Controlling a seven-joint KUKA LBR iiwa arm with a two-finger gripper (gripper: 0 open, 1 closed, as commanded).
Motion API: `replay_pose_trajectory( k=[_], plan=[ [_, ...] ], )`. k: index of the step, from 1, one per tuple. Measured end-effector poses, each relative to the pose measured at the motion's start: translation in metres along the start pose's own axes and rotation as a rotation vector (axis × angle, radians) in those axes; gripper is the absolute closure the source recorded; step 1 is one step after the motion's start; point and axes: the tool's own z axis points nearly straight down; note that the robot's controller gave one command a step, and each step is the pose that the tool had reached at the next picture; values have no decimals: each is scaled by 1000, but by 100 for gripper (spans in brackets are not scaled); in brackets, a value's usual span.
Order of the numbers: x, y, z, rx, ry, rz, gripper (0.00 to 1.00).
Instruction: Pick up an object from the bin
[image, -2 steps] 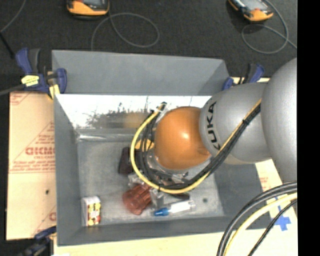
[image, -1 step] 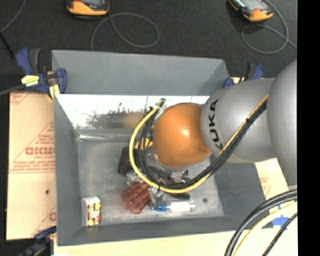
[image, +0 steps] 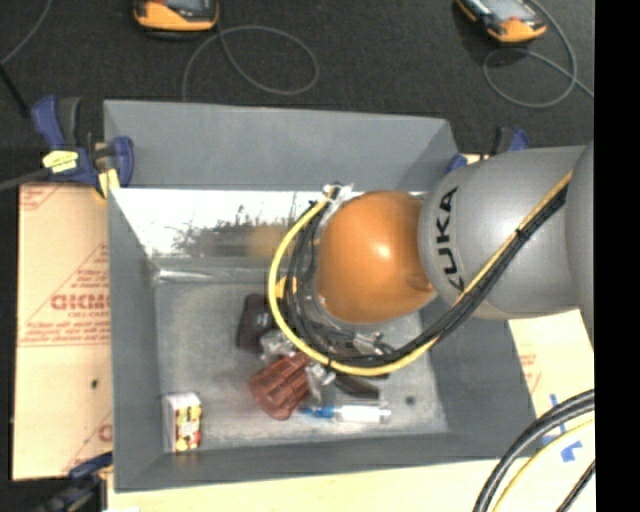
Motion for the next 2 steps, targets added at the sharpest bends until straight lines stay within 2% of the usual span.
replay_pose_trajectory(
  k=[1,2],
  plan=[
    [0,2,-51,-2,5,9,100],
    [-7,8,-34,6,-15,42,100]
  ],
)
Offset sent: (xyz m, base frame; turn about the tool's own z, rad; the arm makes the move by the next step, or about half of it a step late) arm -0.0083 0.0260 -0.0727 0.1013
